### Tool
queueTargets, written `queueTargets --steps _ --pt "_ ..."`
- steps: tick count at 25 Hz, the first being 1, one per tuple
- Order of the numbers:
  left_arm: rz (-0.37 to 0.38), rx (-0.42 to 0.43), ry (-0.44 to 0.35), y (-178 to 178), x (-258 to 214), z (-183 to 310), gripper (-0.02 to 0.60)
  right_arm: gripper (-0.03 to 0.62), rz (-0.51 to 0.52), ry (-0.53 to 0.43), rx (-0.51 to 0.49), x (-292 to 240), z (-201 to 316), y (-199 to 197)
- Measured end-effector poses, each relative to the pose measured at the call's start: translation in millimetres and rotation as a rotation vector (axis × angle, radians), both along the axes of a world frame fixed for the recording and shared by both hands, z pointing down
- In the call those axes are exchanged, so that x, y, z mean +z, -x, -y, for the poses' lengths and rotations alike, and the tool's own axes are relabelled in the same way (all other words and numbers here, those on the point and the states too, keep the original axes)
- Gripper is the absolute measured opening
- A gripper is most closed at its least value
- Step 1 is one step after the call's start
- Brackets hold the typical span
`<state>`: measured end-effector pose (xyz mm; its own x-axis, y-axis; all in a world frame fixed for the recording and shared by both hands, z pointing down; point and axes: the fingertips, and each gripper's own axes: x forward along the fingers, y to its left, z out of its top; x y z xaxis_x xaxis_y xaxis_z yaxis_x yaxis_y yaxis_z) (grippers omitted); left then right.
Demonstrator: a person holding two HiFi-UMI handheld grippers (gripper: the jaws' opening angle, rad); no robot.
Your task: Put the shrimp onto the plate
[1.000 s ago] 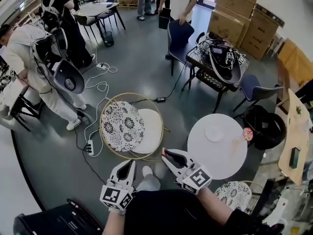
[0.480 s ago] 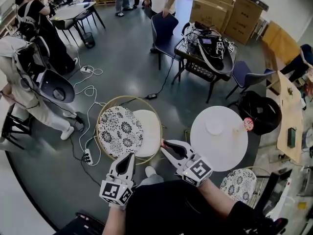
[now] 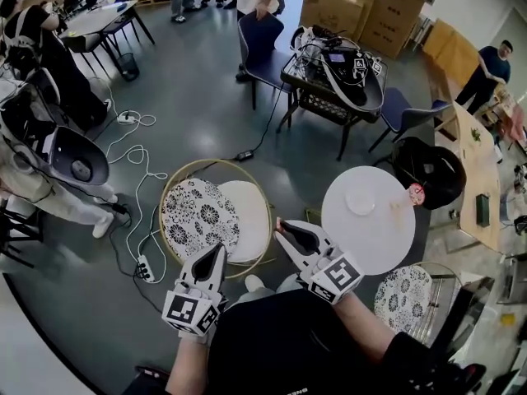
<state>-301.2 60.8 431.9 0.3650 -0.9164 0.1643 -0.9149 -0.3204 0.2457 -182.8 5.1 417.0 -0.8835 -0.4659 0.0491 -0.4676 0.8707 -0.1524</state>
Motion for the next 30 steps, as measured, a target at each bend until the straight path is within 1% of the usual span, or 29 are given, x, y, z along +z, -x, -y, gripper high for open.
queueTargets --steps 4,10,13,16,22,26,30 --pt "-0.015 0.043 0.009 -6.5 5.6 8.8 0.005 0.074 -0.005 0.001 0.035 0.7 7.2 -2.2" --pt "-0.016 0.115 0.020 -27.1 7.3 26.8 0.005 0.074 -0.007 -0.007 0.085 -2.1 20.8 -14.7" --pt "-0.016 0.155 0.020 -44.8 7.9 41.5 0.005 0.074 -0.005 -0.013 0.114 -4.3 33.0 -29.8" --pt "-0.009 0.187 0.024 -61.7 6.9 56.6 0.005 0.074 0.003 0.000 0.145 -3.3 47.2 -46.7" --pt "-0.002 0.223 0.035 -87.3 7.4 81.2 0.005 0.074 0.004 0.027 0.201 6.3 72.5 -78.9" --pt "0.004 0.235 0.046 -100.7 13.1 100.5 0.005 0.072 -0.015 0.039 0.232 19.9 89.9 -98.8" --pt "0.017 0.257 0.064 -120.5 17.0 114.9 0.005 0.072 -0.054 0.067 0.273 42.6 104.5 -127.3"
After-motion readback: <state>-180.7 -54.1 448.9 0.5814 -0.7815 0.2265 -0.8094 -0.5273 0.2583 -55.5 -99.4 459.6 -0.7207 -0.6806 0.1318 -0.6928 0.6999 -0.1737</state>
